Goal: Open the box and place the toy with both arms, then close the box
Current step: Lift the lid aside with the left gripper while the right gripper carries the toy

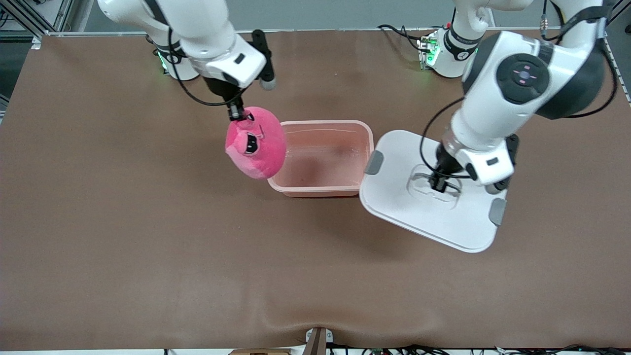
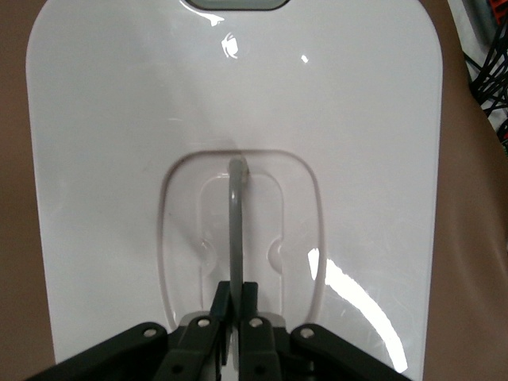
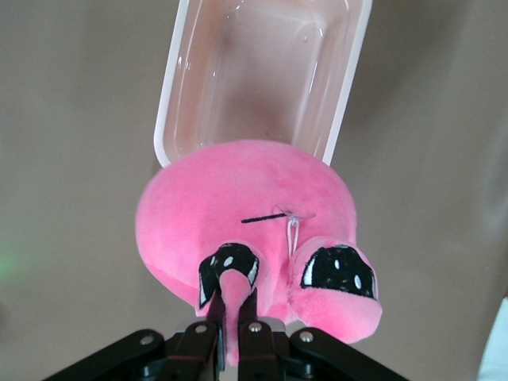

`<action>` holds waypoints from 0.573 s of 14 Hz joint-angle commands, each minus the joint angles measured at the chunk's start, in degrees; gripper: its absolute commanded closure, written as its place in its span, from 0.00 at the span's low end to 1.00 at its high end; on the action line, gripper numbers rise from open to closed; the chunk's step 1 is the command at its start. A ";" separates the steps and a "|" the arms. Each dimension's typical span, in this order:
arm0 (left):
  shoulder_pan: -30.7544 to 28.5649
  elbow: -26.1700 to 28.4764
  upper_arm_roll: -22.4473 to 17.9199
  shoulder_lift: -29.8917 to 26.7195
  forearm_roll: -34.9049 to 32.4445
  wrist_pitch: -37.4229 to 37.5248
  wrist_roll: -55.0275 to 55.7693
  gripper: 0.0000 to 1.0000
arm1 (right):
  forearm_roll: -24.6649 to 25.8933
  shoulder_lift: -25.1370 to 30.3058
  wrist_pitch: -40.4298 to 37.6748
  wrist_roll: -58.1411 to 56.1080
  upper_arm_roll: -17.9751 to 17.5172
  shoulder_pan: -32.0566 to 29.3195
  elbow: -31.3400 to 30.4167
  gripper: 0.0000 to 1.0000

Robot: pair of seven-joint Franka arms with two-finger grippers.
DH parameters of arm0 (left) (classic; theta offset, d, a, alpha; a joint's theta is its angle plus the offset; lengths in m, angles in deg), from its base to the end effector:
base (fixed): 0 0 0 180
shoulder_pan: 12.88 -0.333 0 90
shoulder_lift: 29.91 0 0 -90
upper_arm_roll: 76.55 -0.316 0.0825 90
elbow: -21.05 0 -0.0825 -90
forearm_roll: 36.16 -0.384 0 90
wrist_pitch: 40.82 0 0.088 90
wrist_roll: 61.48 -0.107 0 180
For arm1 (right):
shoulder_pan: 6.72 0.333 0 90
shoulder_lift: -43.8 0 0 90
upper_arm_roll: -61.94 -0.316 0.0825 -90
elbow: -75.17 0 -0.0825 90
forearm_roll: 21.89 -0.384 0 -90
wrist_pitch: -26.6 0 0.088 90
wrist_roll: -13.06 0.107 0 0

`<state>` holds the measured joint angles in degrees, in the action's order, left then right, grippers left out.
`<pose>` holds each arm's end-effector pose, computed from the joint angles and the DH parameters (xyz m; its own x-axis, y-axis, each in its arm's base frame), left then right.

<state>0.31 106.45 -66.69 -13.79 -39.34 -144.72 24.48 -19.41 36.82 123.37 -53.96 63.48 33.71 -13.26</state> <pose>0.6062 -0.2387 0.5168 0.4591 0.8883 0.0101 0.8873 -0.4590 0.0451 0.4697 0.3747 0.5778 -0.2780 0.9600 -0.0334 0.9594 0.2792 0.0399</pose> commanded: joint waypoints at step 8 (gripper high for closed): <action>-9.41 -0.50 0.43 -0.74 0.72 4.23 -22.15 1.00 | 3.23 -7.25 5.89 4.00 0.66 6.59 0.01 1.00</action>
<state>-9.00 106.41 -66.71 -13.79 -39.32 -142.04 3.72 -17.14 29.46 129.51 -51.12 63.52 39.10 -13.71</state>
